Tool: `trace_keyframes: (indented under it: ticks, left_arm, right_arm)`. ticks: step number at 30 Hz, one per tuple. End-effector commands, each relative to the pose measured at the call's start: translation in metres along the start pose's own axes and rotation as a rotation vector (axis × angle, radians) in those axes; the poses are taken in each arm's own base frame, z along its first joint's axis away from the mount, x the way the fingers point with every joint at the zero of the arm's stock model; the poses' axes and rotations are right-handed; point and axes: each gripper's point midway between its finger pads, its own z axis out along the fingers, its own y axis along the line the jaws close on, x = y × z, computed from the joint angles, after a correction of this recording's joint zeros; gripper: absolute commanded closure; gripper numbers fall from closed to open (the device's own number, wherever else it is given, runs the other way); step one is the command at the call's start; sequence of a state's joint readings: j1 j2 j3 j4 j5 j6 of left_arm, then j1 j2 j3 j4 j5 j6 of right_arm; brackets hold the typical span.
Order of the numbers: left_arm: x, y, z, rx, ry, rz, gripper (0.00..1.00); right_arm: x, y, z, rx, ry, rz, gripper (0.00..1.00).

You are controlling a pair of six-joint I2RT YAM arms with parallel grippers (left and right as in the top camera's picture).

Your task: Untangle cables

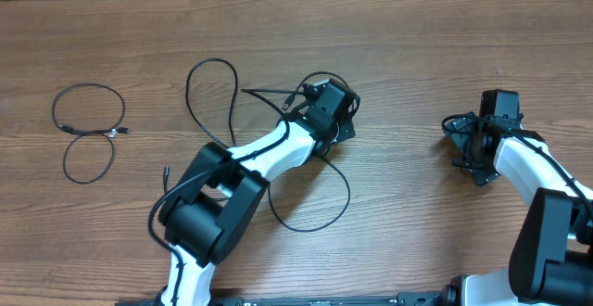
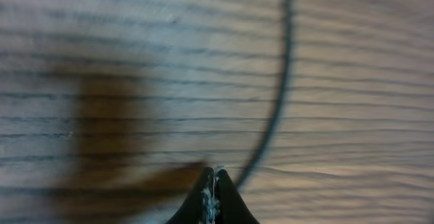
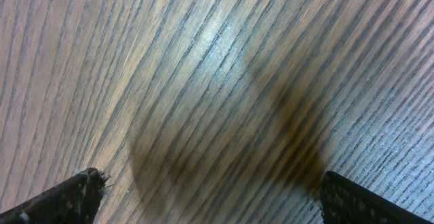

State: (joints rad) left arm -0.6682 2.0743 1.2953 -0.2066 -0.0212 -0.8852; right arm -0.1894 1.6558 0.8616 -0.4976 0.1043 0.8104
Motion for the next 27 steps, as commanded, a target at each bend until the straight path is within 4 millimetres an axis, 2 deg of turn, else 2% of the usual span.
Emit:
trace_keyframes:
  ticks: [1, 4, 9, 13, 16, 21, 27]
  left_arm:
    - [0.006, 0.012, 0.012, -0.039, 0.004, -0.01, 0.96]
    - [0.017, 0.01, 0.012, -0.024, 0.054, -0.008, 0.96]
    - [0.062, 0.003, 0.004, 0.047, 0.291, 0.002, 0.96]
    - [0.098, 0.0, -0.011, 0.131, 0.485, 0.125, 0.96]
    - [0.113, 0.012, -0.019, 0.102, 0.563, 0.156, 0.96]
    - [0.122, 0.027, -0.03, 0.042, 0.633, 0.175, 0.96]
    - [0.11, 0.025, -0.051, -0.027, 0.665, 0.229, 0.96]
  right_arm:
    - [-0.003, 0.001, -0.004, -0.009, -0.016, -0.004, 0.0]
    - [-0.003, 0.001, -0.004, -0.009, -0.016, -0.004, 0.0]
    - [-0.003, 0.001, -0.004, -0.009, -0.017, -0.004, 0.0]
    - [-0.003, 0.001, -0.004, -0.009, -0.016, -0.004, 0.0]
    - [-0.003, 0.001, -0.004, -0.009, -0.017, -0.005, 0.0]
    - [-0.003, 0.001, -0.004, -0.009, -0.017, -0.004, 0.0]
    - [-0.003, 0.001, -0.004, -0.009, -0.016, -0.004, 0.0]
